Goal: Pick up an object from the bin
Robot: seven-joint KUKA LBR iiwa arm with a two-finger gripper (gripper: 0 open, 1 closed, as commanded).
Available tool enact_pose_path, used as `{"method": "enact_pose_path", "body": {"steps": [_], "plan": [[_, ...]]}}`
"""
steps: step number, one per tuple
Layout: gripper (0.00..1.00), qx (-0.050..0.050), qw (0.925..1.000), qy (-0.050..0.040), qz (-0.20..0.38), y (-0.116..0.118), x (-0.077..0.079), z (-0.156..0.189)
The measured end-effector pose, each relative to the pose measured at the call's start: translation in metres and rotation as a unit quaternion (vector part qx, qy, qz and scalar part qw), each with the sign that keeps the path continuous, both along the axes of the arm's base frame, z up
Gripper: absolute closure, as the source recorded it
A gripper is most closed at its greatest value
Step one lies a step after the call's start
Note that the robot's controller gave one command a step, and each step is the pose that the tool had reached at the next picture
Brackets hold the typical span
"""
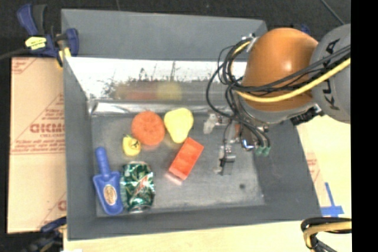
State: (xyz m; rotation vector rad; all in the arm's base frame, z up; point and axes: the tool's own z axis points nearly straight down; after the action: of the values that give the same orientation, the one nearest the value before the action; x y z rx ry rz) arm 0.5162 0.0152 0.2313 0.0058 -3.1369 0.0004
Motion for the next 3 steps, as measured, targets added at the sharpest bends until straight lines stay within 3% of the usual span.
{"method": "enact_pose_path", "body": {"steps": [1,3], "plan": [[0.0,0.0,1.0,-0.0039,0.0,0.0,0.002,0.004],[0.0,0.0,0.9996,-0.0079,0.029,0.066,0.014,-0.09]]}}
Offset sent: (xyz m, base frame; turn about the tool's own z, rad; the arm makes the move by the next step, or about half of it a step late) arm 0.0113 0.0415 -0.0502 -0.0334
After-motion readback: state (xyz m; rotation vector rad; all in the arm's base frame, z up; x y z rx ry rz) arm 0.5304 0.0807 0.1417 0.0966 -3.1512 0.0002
